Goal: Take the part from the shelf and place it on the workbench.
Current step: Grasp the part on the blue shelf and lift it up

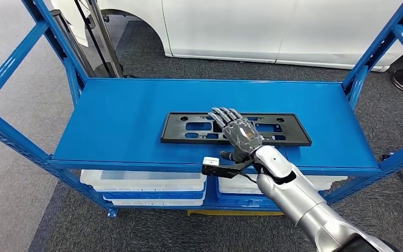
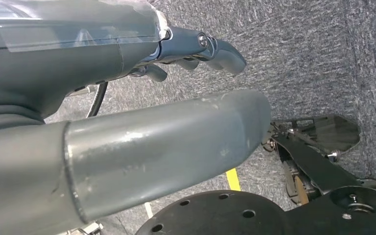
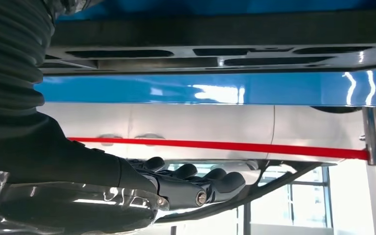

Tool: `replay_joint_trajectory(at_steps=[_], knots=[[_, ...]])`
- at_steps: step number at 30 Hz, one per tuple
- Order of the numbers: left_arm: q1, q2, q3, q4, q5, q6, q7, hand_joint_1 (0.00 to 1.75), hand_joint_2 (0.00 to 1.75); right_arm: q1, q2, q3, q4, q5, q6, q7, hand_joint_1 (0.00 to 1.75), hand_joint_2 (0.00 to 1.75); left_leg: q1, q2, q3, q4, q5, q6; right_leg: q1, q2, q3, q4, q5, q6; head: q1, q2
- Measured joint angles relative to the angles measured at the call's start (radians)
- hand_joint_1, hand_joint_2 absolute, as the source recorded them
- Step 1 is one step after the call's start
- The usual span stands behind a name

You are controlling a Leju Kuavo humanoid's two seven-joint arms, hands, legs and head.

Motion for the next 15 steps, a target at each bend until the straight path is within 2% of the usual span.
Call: replay_joint_trajectory(at_steps=[7,15], knots=[[0.0,0.0,0.006,0.0,-0.009,0.0,0.002,0.0,0.0,-0.038,0.048,0.014,0.129,0.018,-0.048,0.012,0.0,1.75,0.0,0.0,0.0,0.0,0.0,0.0,0.0,0.0,0.0,0.0,0.0,0.0,0.0,0.0],[0.0,0.0,0.009,0.0,-0.015,0.002,0.003,0.0,0.0,-0.061,0.069,0.015,0.235,0.062,-0.09,0.045,0.0,1.75,0.0,0.0,0.0,0.001,0.0,0.0,0.0,0.0,0.0,0.0,0.0,0.0,0.0,0.0]])
